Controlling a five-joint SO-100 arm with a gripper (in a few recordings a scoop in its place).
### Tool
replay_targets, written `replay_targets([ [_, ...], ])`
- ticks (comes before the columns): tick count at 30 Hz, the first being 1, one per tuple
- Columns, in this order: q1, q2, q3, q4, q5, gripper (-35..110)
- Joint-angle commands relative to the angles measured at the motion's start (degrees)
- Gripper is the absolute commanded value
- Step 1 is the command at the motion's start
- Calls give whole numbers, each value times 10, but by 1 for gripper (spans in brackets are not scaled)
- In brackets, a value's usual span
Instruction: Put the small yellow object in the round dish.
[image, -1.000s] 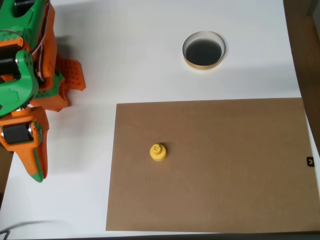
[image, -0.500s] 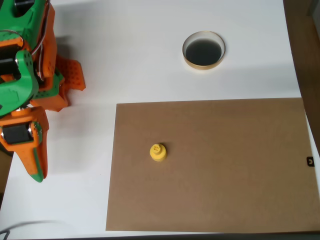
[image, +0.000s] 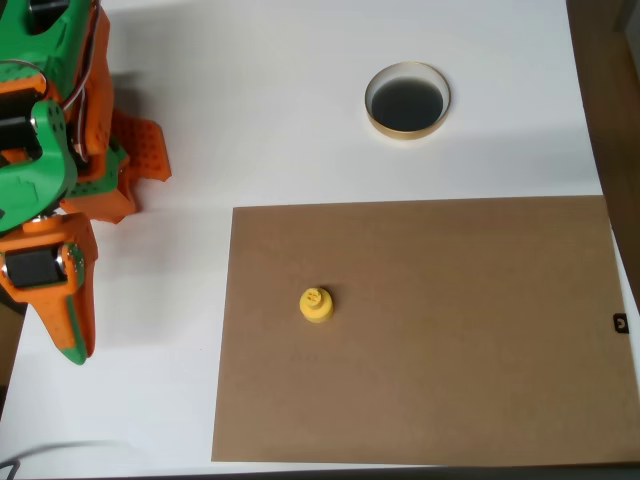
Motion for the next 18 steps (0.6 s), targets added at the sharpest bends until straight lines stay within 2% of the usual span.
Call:
replay_targets([
  [1, 4, 21, 2, -10, -5, 0],
  [18, 4, 21, 11, -40, -23, 0],
])
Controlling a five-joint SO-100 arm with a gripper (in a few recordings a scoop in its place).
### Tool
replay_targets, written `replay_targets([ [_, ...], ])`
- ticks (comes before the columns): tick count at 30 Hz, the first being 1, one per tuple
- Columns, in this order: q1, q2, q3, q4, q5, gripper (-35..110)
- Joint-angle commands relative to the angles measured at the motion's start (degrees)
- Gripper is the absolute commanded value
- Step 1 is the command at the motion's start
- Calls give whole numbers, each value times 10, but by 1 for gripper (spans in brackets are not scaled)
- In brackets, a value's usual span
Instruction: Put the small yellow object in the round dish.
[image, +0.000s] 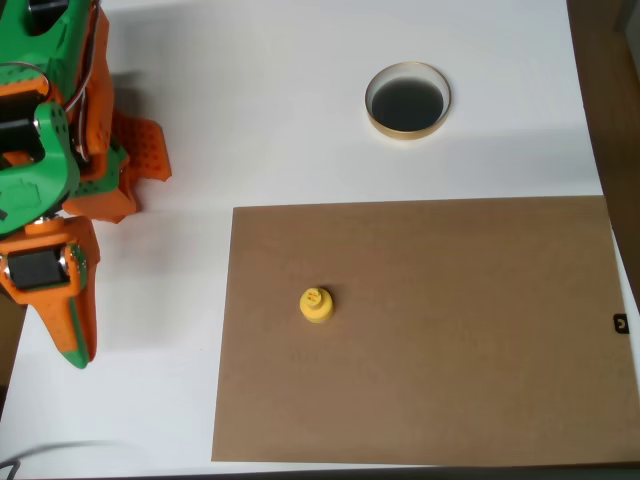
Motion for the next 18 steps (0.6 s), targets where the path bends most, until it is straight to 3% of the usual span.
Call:
replay_targets([
  [1, 2, 21, 3, -9, -41, 1],
  [6, 13, 21, -29, 1, -155, 4],
  [10, 40, 21, -62, 14, -53, 2],
  [18, -10, 12, -116, 43, -64, 11],
])
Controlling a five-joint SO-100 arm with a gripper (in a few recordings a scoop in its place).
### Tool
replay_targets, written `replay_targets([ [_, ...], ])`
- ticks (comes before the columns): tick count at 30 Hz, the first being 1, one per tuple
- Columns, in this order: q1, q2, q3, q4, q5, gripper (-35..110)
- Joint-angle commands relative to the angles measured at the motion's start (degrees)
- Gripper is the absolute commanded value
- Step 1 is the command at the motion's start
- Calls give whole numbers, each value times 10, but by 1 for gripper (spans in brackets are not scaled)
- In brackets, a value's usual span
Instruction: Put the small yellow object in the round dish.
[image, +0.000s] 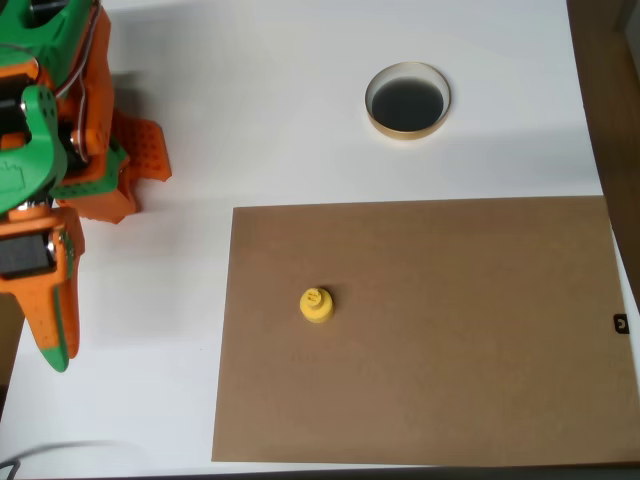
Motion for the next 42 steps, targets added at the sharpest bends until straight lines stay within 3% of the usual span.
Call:
replay_targets([
  [1, -10, 11, -51, 10, -13, 12],
  [9, -25, -45, -82, -15, -8, 18],
  [15, -17, -254, -200, -46, 20, 20],
  [24, -80, -470, -343, -2, -3, 24],
  [42, -237, -719, -476, 86, -33, 24],
])
